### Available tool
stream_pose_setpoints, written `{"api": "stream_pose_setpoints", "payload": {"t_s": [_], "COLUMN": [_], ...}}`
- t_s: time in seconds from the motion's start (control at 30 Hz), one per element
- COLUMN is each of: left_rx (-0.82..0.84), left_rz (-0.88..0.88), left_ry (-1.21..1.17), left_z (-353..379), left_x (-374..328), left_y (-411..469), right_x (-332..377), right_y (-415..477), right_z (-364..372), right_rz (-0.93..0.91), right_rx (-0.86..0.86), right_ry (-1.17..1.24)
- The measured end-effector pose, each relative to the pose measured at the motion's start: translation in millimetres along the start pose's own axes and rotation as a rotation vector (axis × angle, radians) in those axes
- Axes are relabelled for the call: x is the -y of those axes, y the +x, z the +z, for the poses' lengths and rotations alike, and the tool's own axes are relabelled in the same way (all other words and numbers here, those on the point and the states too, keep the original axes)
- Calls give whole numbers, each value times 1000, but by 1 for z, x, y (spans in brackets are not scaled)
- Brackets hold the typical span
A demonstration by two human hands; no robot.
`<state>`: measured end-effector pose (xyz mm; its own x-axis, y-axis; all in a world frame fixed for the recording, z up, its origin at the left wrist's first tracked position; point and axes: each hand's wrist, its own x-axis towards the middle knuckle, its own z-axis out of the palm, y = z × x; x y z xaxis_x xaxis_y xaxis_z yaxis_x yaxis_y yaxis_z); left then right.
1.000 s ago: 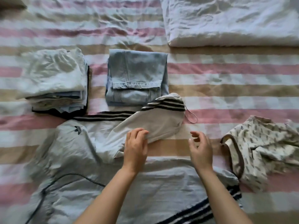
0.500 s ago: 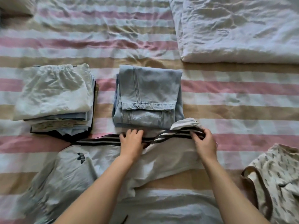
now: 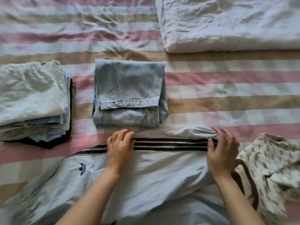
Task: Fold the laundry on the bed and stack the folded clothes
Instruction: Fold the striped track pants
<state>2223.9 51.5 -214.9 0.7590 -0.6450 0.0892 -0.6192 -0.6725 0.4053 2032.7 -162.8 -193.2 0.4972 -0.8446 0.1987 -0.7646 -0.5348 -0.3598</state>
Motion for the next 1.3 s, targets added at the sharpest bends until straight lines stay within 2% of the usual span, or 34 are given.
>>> {"api": "stream_pose_setpoints", "payload": {"t_s": [0.07,0.17,0.27,0.33,0.43,0.57,0.7,0.8,0.9,0.97,1.07,1.13,1.2,1.3], "left_rx": [32,144,255,285,256,75,79,125,143,93,-56,-142,-173,-101], "left_rz": [-110,-248,-269,-305,-313,-96,20,7,-82,-52,-14,-173,-434,-741], "left_ry": [40,131,235,274,195,214,304,349,305,222,116,16,-87,-226], "left_z": [-14,-41,-65,-76,-82,-84,-72,-60,-61,-71,-101,-123,-142,-154], "left_x": [25,70,114,134,143,141,148,155,154,149,156,170,186,204], "left_y": [-11,-21,-29,-37,-45,-16,25,28,20,6,-33,-71,-113,-171], "right_x": [9,15,11,8,3,-4,-3,2,20,50,121,176,227,287], "right_y": [3,28,53,60,60,66,74,71,57,36,-10,-45,-85,-141], "right_z": [5,15,23,25,23,25,37,41,36,28,17,13,13,24], "right_rz": [-141,-115,-86,-129,-184,-148,-65,-26,24,-107,-441,-614,-731,-816], "right_rx": [59,215,471,527,461,281,260,262,199,138,212,330,487,720], "right_ry": [-1,-68,-235,-294,-256,-241,-305,-305,-188,-28,191,328,429,444]}}
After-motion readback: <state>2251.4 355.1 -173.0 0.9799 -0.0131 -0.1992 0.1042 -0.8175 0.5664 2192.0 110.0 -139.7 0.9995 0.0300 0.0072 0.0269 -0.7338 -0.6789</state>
